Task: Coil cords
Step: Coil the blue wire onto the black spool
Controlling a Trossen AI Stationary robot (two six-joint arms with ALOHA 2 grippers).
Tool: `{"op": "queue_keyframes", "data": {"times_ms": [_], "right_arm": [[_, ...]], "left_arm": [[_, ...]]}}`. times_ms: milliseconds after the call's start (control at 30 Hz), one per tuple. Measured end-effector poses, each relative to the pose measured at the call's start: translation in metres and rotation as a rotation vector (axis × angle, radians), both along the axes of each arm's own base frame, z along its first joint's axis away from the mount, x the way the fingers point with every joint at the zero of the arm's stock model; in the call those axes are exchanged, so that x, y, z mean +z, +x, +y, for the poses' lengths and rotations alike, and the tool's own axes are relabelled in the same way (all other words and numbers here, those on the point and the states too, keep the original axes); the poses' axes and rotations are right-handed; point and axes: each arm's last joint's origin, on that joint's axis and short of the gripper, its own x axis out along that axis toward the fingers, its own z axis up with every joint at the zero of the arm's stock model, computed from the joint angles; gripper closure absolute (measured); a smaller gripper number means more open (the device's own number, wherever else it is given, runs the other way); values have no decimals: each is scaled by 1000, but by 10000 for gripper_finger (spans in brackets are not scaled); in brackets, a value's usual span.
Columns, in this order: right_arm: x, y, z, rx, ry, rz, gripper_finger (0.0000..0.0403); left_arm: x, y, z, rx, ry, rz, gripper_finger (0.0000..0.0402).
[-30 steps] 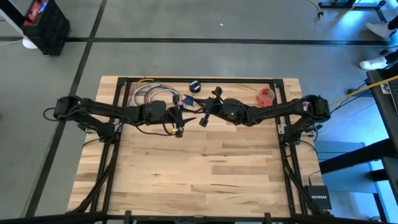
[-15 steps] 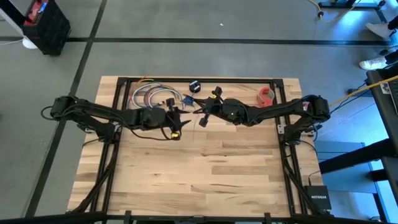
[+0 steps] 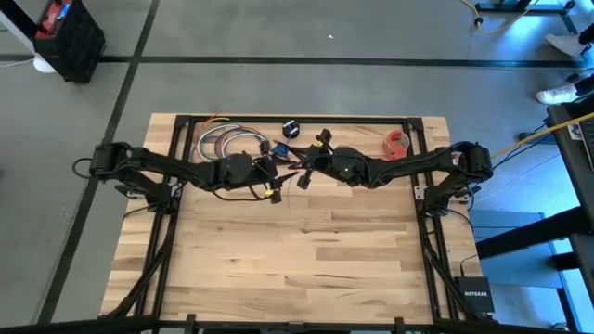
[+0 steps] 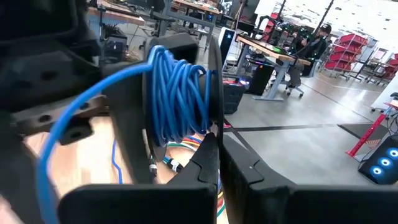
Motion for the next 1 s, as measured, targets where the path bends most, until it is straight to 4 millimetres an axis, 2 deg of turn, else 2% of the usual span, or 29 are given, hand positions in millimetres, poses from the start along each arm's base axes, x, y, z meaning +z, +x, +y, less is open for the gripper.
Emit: {"op": "queue_keyframes", "data": {"times_ms": [233, 433, 500, 767, 867, 1000], "right_arm": [[0, 0, 0, -2, -1, 3, 398], [1, 0, 0, 3, 0, -9, 398], [2, 0, 0, 6, 1, -16, 398], [2, 0, 0, 9, 3, -27, 398], [2, 0, 0, 10, 4, -24, 398], [2, 0, 0, 13, 4, -24, 398]], "left_arm": [[-6, 6, 2, 12, 6, -20, 281], [-6, 6, 4, 14, 29, -13, 382], [-6, 6, 4, 14, 33, -13, 394], [-6, 6, 3, 10, 31, -12, 397], [-8, 6, 3, 6, 42, 17, 378], [-9, 6, 3, 5, 37, 26, 330]]}}
